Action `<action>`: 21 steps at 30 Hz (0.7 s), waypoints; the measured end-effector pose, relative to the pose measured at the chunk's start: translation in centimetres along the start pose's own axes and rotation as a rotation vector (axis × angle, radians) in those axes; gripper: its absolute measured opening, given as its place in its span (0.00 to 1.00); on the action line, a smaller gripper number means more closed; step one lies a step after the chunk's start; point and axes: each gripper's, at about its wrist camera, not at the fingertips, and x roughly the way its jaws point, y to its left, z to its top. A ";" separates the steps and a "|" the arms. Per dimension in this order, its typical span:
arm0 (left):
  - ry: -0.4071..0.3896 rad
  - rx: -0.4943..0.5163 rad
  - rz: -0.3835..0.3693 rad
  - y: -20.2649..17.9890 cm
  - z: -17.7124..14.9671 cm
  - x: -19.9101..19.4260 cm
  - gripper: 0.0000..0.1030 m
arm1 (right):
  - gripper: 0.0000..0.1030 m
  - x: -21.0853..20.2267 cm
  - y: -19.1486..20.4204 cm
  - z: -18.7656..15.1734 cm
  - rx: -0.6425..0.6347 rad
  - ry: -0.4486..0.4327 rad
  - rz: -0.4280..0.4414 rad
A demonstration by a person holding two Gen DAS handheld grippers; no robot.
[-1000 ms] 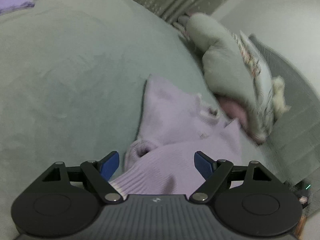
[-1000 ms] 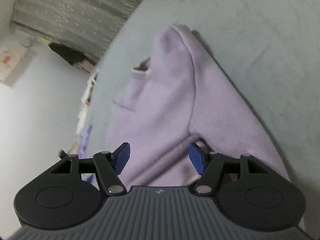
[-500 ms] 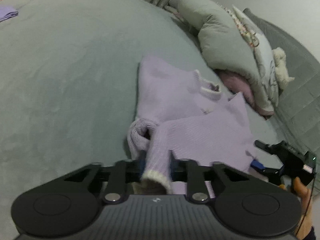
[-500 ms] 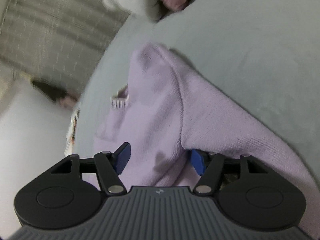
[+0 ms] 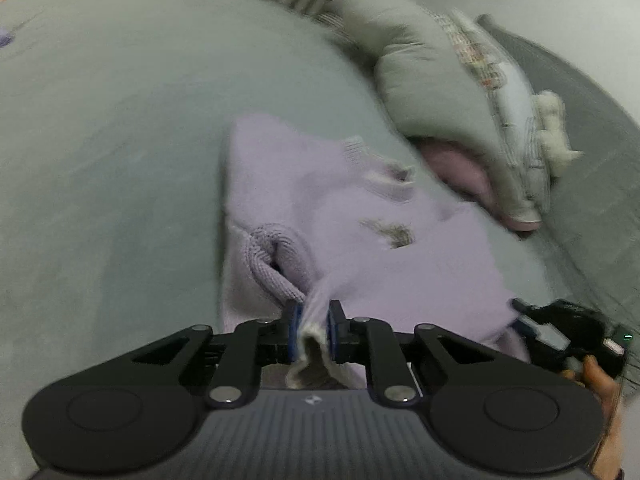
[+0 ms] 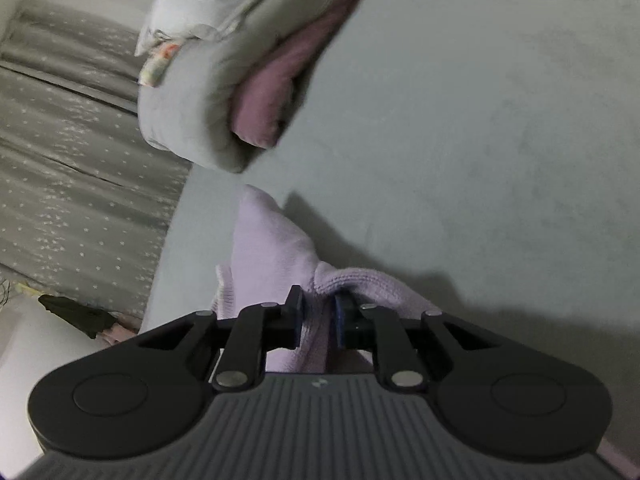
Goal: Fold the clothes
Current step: 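Grasp the other sleeve cuff with the left gripper while the right gripper grasps the hem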
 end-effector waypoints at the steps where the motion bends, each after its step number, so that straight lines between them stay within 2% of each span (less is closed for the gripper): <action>1: -0.003 -0.008 -0.002 0.4 0.1 -0.3 0.15 | 0.19 0.1 0.2 0.1 -0.013 0.012 0.003; 3: -0.028 0.009 0.034 0.9 0.6 -1.4 0.15 | 0.19 1.2 1.4 0.3 -0.042 0.025 0.023; 6: -0.068 0.064 0.148 1.3 1.2 -2.3 0.14 | 0.20 1.0 2.0 0.2 -0.083 -0.020 -0.021; 7: -0.070 0.069 0.164 1.5 1.3 -2.4 0.14 | 0.20 0.8 1.7 0.5 -0.083 -0.038 -0.040; 8: -0.066 0.064 0.163 1.7 1.4 -2.4 0.14 | 0.20 0.7 1.5 0.8 -0.075 -0.048 -0.055; 10: -0.069 0.073 0.115 1.7 1.2 -3.1 0.13 | 0.21 0.1 0.6 1.2 -0.056 -0.043 -0.065; 12: -0.081 0.143 0.053 0.6 1.0 -4.0 0.15 | 0.23 0.1 -0.1 1.6 -0.033 -0.030 -0.073; 14: -0.091 0.254 0.014 -1.7 0.5 -4.5 0.35 | 0.25 0.4 -0.6 2.0 0.010 -0.026 -0.056; 15: -0.087 0.297 0.020 -2.6 0.1 -4.2 0.38 | 0.25 0.4 -0.9 2.0 0.027 -0.026 -0.060; 19: -0.068 0.373 0.015 -3.7 -1.3 -3.2 0.39 | 0.25 1.2 -0.9 2.5 -0.010 -0.023 -0.109; 21: -0.040 0.374 0.016 -3.9 -1.7 -2.1 0.39 | 0.25 0.7 -1.2 2.3 -0.020 -0.012 -0.112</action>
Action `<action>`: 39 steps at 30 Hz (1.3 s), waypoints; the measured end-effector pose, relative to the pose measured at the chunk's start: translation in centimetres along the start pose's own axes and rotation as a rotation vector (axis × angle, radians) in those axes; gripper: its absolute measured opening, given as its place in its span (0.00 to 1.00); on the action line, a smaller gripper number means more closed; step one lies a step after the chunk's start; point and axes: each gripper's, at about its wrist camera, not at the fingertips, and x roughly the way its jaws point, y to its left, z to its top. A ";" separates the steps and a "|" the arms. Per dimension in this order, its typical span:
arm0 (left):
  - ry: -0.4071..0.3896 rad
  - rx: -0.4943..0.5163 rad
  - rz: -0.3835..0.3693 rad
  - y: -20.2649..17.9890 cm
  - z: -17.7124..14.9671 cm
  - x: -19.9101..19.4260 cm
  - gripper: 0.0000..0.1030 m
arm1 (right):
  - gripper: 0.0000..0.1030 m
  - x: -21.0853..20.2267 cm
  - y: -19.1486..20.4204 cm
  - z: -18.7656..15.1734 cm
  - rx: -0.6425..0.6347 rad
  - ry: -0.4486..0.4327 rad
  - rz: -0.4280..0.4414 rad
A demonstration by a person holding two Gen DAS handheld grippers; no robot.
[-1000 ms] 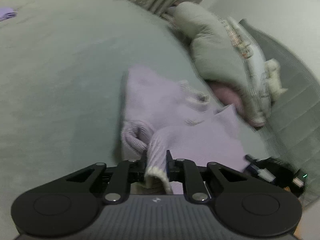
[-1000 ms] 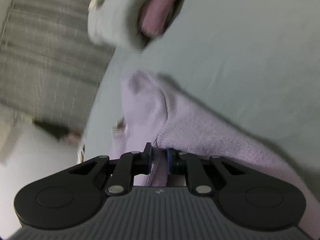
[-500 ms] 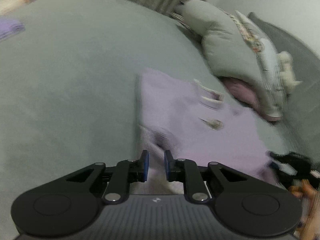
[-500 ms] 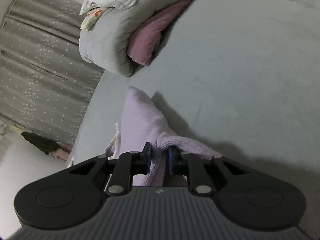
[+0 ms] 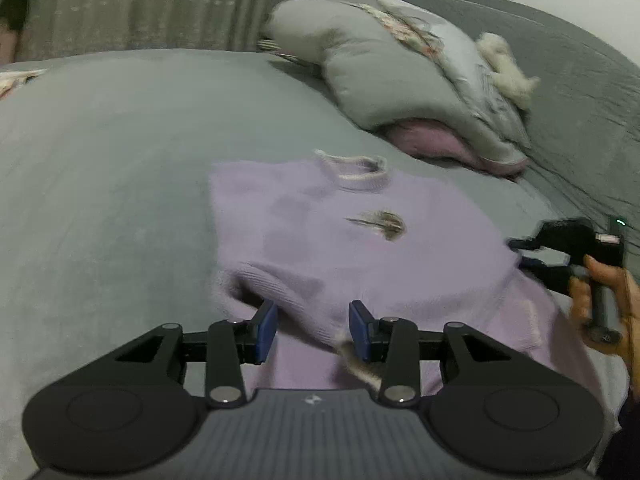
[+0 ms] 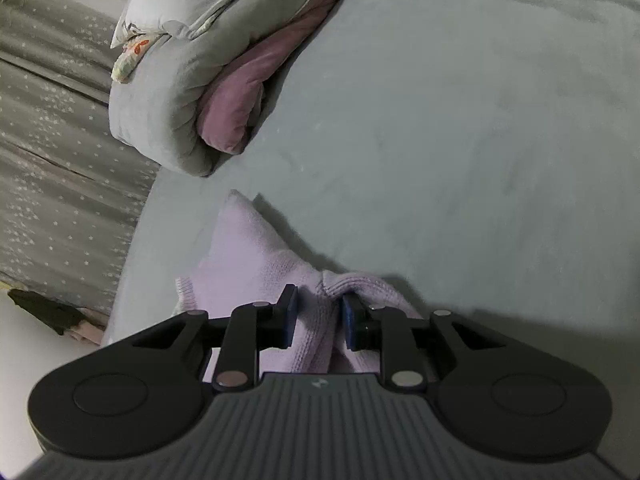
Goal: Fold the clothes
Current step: 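Grasp the other sleeve cuff with the left gripper while the right gripper grasps the hem, then fold the held sleeve across the sweater body with the left gripper, then open both grippers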
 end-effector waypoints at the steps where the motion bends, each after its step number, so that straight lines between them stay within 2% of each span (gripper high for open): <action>1: 0.016 -0.003 -0.001 -0.1 -0.2 0.6 0.42 | 0.25 0.0 0.0 0.2 -0.013 0.012 0.004; 3: 0.049 -0.009 -0.004 -0.4 -0.5 1.7 0.45 | 0.24 -0.6 -0.8 0.8 0.030 0.032 0.049; 4: 0.068 -0.025 0.000 -0.2 -0.8 2.3 0.46 | 0.24 -0.8 -2.0 1.2 0.107 0.044 0.085; 7: 0.097 -0.080 0.032 0.7 -1.6 3.6 0.46 | 0.25 -1.6 -3.0 1.9 0.152 0.044 0.071; 8: 0.090 -0.080 0.049 0.8 -1.6 3.6 0.40 | 0.29 -2.0 -3.3 2.1 0.161 0.040 0.062; 9: 0.084 -0.077 0.061 0.9 -1.6 3.5 0.36 | 0.41 -2.8 -3.2 2.4 0.139 -0.007 0.027; 10: 0.079 -0.074 0.068 1.0 -1.5 3.4 0.26 | 0.47 -3.8 -2.9 2.9 0.098 -0.065 -0.029; 11: 0.073 -0.072 0.074 1.0 -1.4 3.3 0.14 | 0.50 -5.0 -2.5 3.4 0.049 -0.139 -0.090; 12: 0.068 -0.070 0.081 1.1 -1.4 3.1 0.09 | 0.50 -5.4 -2.3 3.7 0.033 -0.164 -0.098; 14: 0.060 -0.057 0.145 1.7 -1.1 2.4 0.08 | 0.53 -5.4 -1.1 4.1 -0.024 -0.160 -0.009; 15: 0.061 -0.058 0.150 2.0 -1.1 2.2 0.08 | 0.56 -5.4 -0.5 4.4 -0.053 -0.156 0.037; 17: 0.077 -0.057 0.163 2.7 -1.3 2.2 0.08 | 0.59 -3.9 2.2 3.3 -0.179 -0.068 0.130; 18: 0.087 -0.056 0.171 3.0 -1.4 2.3 0.08 | 0.63 -3.3 2.9 2.8 -0.214 -0.036 0.139; 20: 0.099 -0.047 0.180 3.4 -1.6 2.3 0.08 | 0.64 0.5 4.9 -0.3 -0.367 0.190 0.106; 21: 0.106 -0.051 0.177 3.8 -1.7 2.4 0.08 | 0.63 2.2 5.1 -1.8 -0.415 0.243 0.048; 24: 0.112 -0.087 0.171 5.0 -1.5 1.8 0.08 | 0.62 1.9 6.0 -2.5 -0.478 0.191 -0.004; 27: 0.084 -0.154 0.142 6.1 -1.2 0.5 0.09 | 0.64 -0.2 7.2 -3.0 -0.575 0.067 -0.058; 28: 0.062 -0.154 0.136 6.0 -1.0 0.0 0.15 | 0.64 -1.2 7.8 -3.4 -0.643 0.005 -0.093; 29: 0.051 -0.149 0.135 5.8 -0.9 -0.2 0.22 | 0.64 -1.8 7.9 -3.6 -0.658 0.011 -0.062; 30: 0.037 -0.140 0.131 5.5 -0.8 -0.4 0.24 | 0.64 -2.3 8.0 -3.7 -0.668 0.022 -0.026; 32: -0.001 -0.120 0.110 4.9 -0.6 -1.0 0.33 | 0.66 -2.1 7.7 -4.0 -0.585 0.164 0.152; 33: -0.012 -0.114 0.092 4.4 -0.6 -0.8 0.34 | 0.69 -1.7 7.6 -4.3 -0.549 0.234 0.226; 34: -0.002 -0.103 0.098 4.1 -0.7 -0.1 0.34 | 0.70 -0.6 7.8 -5.3 -0.558 0.313 0.221; 35: 0.018 -0.090 0.131 3.9 -0.9 0.8 0.34 | 0.68 1.1 8.0 -7.2 -0.643 0.361 0.093; 37: 0.029 -0.109 0.168 4.4 -1.0 2.1 0.28 | 0.68 1.4 8.5 -8.7 -0.742 0.328 0.025; 38: 0.030 -0.119 0.172 4.6 -1.1 2.3 0.25 | 0.68 0.6 9.5 -9.6 -0.804 0.292 0.011; 39: 0.026 -0.150 0.177 5.1 -0.9 2.2 0.21 | 0.69 -0.1 9.6 -9.5 -0.802 0.272 0.022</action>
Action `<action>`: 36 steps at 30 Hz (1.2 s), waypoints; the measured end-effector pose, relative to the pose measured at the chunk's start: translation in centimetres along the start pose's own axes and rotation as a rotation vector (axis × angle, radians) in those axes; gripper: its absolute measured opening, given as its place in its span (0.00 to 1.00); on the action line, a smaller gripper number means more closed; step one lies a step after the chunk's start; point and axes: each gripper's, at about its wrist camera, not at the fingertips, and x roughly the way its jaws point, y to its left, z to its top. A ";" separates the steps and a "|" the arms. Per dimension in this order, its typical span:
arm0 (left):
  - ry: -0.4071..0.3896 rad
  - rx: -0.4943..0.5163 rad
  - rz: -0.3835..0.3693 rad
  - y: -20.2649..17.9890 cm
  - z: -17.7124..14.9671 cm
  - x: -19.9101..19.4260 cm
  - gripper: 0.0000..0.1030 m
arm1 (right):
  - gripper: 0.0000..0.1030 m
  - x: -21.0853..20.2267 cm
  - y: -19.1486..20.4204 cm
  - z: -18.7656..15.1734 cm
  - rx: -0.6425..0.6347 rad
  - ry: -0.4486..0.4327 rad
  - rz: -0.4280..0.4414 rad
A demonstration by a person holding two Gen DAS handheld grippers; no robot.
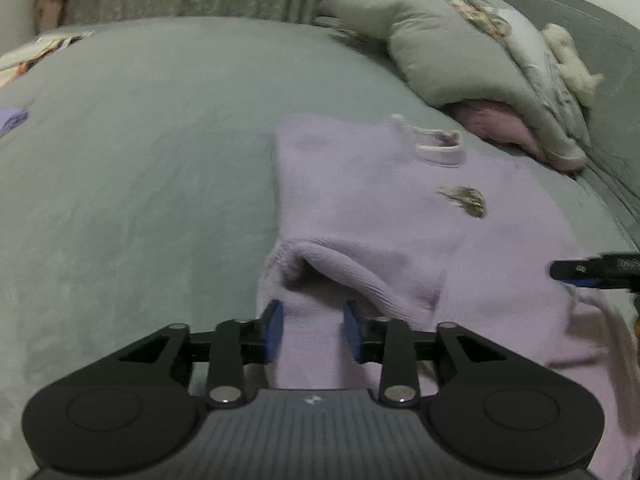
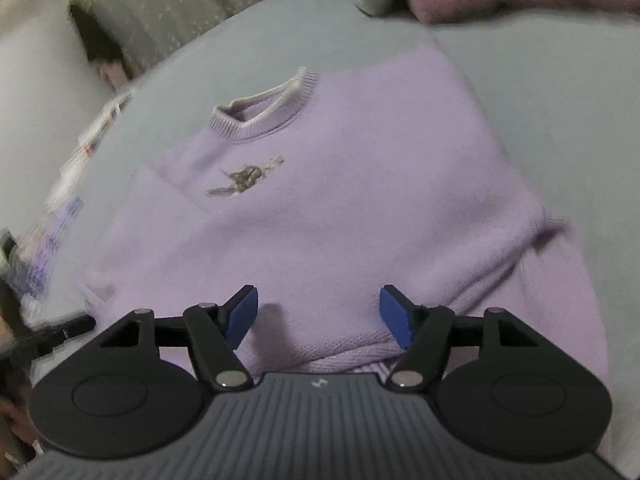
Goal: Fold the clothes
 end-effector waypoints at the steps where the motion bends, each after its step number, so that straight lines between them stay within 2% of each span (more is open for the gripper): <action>1: -0.007 -0.018 0.043 0.5 0.2 -0.1 0.17 | 0.69 -0.6 0.0 0.0 0.006 -0.022 0.006; 2: -0.017 -0.020 0.107 0.9 0.4 -0.2 0.29 | 0.71 -1.3 -0.1 0.0 0.012 -0.043 0.011; 3: -0.027 -0.021 0.170 1.2 0.5 -0.3 0.36 | 0.71 -1.8 -0.8 0.0 0.045 -0.053 -0.028; 4: -0.047 -0.008 0.286 1.8 0.6 -0.4 0.35 | 0.71 -2.0 -1.6 -0.1 0.060 -0.052 -0.067; 5: -0.058 0.001 0.343 2.1 0.6 -0.4 0.35 | 0.71 -2.1 -2.4 -0.2 0.074 -0.051 -0.107; 6: -0.061 -0.018 0.286 2.6 0.8 -0.6 0.35 | 0.71 -2.1 -2.7 -0.1 0.080 -0.051 -0.128; 7: -0.063 -0.050 0.190 3.5 1.0 -0.9 0.35 | 0.71 -2.5 -3.5 0.0 0.095 -0.056 -0.148; 9: -0.070 -0.048 0.044 3.3 1.3 -1.2 0.35 | 0.71 -3.4 -4.5 0.0 0.118 -0.082 -0.123; 10: -0.087 0.038 0.041 2.0 1.2 -1.3 0.36 | 0.71 -4.0 -5.1 -0.3 0.123 -0.098 -0.102; 11: -0.110 0.174 0.107 0.1 1.0 -1.1 0.40 | 0.71 -4.6 -5.3 -0.4 0.119 -0.114 -0.087; 12: -0.126 0.277 0.169 -1.2 0.7 -0.6 0.41 | 0.71 -4.8 -5.3 -0.2 0.115 -0.118 -0.086; 13: -0.148 0.425 0.247 -3.0 0.0 0.4 0.41 | 0.72 -4.8 -5.3 -0.3 0.107 -0.116 -0.089; 15: -0.176 0.597 0.321 -5.0 -0.8 1.7 0.41 | 0.72 -4.8 -5.2 -0.5 0.092 -0.113 -0.095; 16: -0.191 0.649 0.340 -5.5 -1.2 2.5 0.41 | 0.72 -4.8 -5.2 -0.6 0.089 -0.108 -0.092; 17: -0.201 0.660 0.343 -5.5 -1.2 3.0 0.35 | 0.72 -4.9 -5.1 -0.7 0.087 -0.104 -0.089; 18: -0.198 0.636 0.324 -5.2 -1.0 3.2 0.25 | 0.72 -4.8 -5.0 -0.7 0.085 -0.101 -0.088; 19: -0.188 0.590 0.291 -4.7 -0.6 3.3 0.00 | 0.72 -4.7 -5.0 -1.0 0.075 -0.094 -0.080; 21: -0.161 0.475 0.247 -3.2 0.3 4.0 0.00 | 0.72 -3.9 -4.5 -1.2 0.033 -0.072 -0.053; 23: -0.128 0.395 0.288 -1.5 0.7 5.3 0.00 | 0.71 -2.7 -3.1 -1.7 -0.098 -0.037 -0.025; 24: -0.125 0.348 0.293 -0.6 0.9 5.5 0.00 | 0.71 -2.5 -2.9 -1.7 -0.115 -0.033 -0.028; 25: -0.127 0.323 0.289 0.0 0.8 5.3 0.00 | 0.72 -1.7 -2.3 -2.1 -0.166 -0.009 -0.098; 26: -0.129 0.264 0.287 0.8 1.0 4.8 0.00 | 0.77 -1.2 -2.9 -2.0 -0.134 0.001 -0.114; 27: -0.135 0.220 0.297 1.3 1.4 4.3 0.00 | 0.76 -1.4 -3.5 -1.8 -0.097 -0.004 -0.110; 28: -0.140 0.212 0.304 1.4 1.6 3.9 0.00 | 0.76 -1.6 -4.0 -1.6 -0.060 -0.010 -0.106; 30: -0.142 0.197 0.281 1.6 1.7 2.7 0.00 | 0.75 -2.7 -3.8 -1.4 -0.079 -0.052 -0.169; 31: -0.135 0.182 0.242 1.6 1.8 2.0 0.02 | 0.75 -4.8 -4.0 -1.1 -0.100 -0.135 -0.223; 33: -0.115 0.147 0.143 1.5 1.6 0.3 0.10 | 0.77 -7.1 -6.4 -1.0 0.009 -0.160 -0.164; 34: -0.106 0.135 0.104 1.3 1.2 -0.4 0.29 | 0.77 -8.1 -7.7 -1.0 0.066 -0.169 -0.131; 35: -0.093 0.123 0.082 1.2 0.5 -1.0 0.50 | 0.77 -8.6 -9.0 -1.2 0.112 -0.141 -0.090; 36: -0.064 0.104 0.049 1.2 -0.6 -1.7 0.55 | 0.77 -8.8 -10.3 -1.7 0.131 -0.108 -0.066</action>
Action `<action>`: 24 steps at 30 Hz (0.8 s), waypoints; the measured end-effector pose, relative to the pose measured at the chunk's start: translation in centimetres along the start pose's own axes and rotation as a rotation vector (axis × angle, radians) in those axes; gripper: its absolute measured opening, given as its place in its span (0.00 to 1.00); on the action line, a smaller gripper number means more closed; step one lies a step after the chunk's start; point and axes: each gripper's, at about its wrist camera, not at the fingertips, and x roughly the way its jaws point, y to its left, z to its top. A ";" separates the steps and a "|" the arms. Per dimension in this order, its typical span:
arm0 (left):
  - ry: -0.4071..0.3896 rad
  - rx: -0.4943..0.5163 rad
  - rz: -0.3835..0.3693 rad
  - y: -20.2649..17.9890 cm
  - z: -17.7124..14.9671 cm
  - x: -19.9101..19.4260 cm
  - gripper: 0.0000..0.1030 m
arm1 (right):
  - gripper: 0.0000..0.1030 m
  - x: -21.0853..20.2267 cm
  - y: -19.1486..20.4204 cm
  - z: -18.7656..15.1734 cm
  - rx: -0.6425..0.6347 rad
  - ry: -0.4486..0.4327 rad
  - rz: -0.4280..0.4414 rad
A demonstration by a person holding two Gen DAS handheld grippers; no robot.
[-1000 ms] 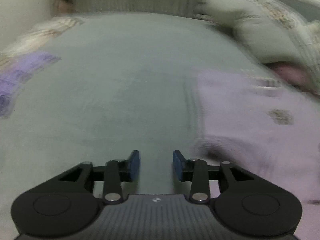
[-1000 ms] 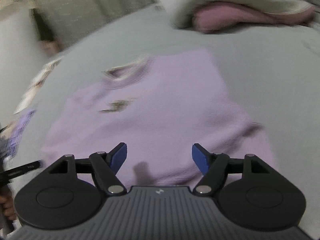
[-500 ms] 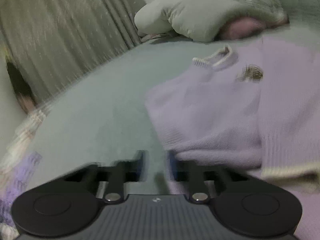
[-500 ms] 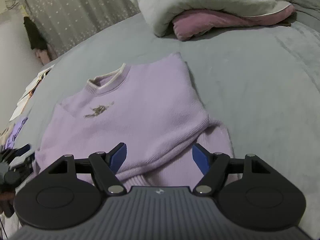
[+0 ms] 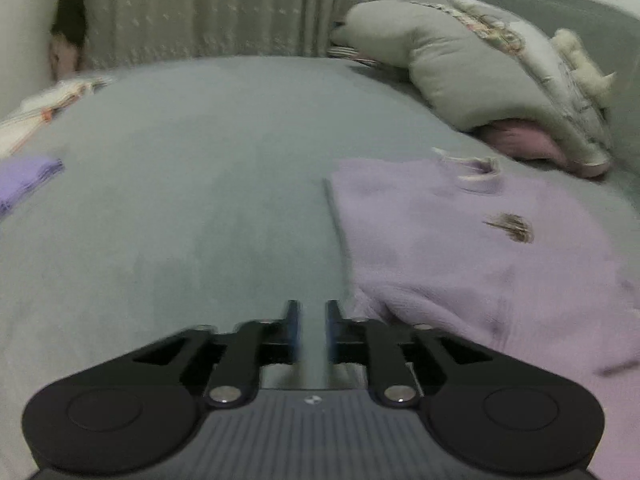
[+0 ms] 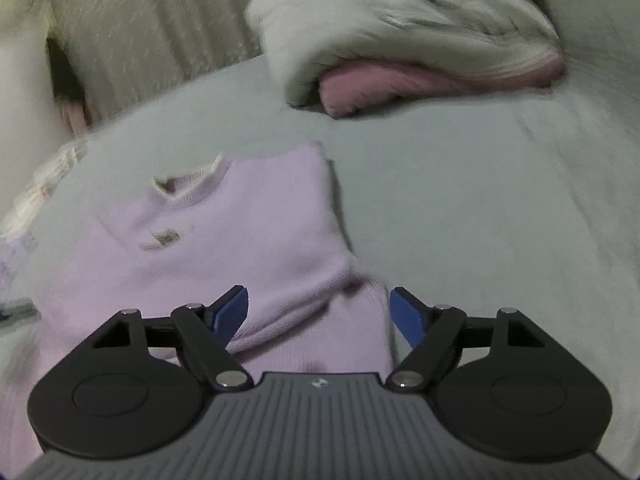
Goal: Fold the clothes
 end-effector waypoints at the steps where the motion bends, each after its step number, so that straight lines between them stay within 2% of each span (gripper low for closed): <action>1: 0.034 -0.017 -0.071 0.0 -1.5 -0.8 0.56 | 0.77 -0.3 -0.8 -0.4 -0.010 0.026 0.013; 4: 0.100 -0.093 -0.241 0.4 -4.7 -2.3 0.56 | 0.77 -1.9 -2.3 -2.2 -0.084 0.089 0.115; 7: 0.141 -0.183 -0.366 0.3 -7.7 -3.4 0.59 | 0.77 -3.6 -5.2 -4.3 -0.053 0.137 0.205; 9: 0.148 -0.190 -0.410 -0.3 -9.1 -4.2 0.68 | 0.76 -4.5 -7.1 -5.6 -0.011 0.167 0.255; 10: 0.144 -0.177 -0.427 -1.4 -9.9 -4.6 0.78 | 0.76 -4.9 -7.9 -6.4 0.009 0.184 0.280; 11: 0.138 -0.162 -0.436 -2.4 -10.6 -5.0 0.83 | 0.75 -5.2 -8.5 -7.2 0.019 0.194 0.316; 14: 0.123 -0.133 -0.451 -5.3 -11.8 -5.7 0.93 | 0.75 -5.6 -9.2 -10.3 0.027 0.232 0.470; 15: 0.121 -0.133 -0.456 -5.6 -11.9 -5.7 0.93 | 0.74 -5.6 -9.0 -10.7 0.027 0.226 0.477; 16: 0.120 -0.135 -0.458 -5.8 -11.9 -5.8 0.90 | 0.74 -5.6 -8.8 -11.2 0.027 0.217 0.480; 17: 0.119 -0.143 -0.459 -6.3 -11.9 -5.7 0.68 | 0.68 -5.6 -8.6 -11.6 0.027 0.208 0.484; 18: 0.125 -0.144 -0.449 -6.4 -11.8 -5.8 0.49 | 0.56 -5.5 -8.5 -11.7 0.033 0.204 0.480; 19: 0.140 -0.146 -0.434 -6.2 -11.7 -5.8 0.19 | 0.46 -5.4 -8.3 -11.8 0.043 0.209 0.465; 20: 0.148 -0.155 -0.439 -6.1 -11.6 -5.7 0.13 | 0.16 -5.2 -8.1 -12.0 0.053 0.215 0.449; 21: 0.143 -0.155 -0.439 -6.1 -11.6 -6.0 0.12 | 0.10 -5.0 -7.9 -12.1 0.062 0.221 0.433; 24: 0.109 -0.159 -0.421 -6.2 -11.0 -7.5 0.11 | 0.09 -5.2 -5.6 -12.0 -0.023 0.201 0.378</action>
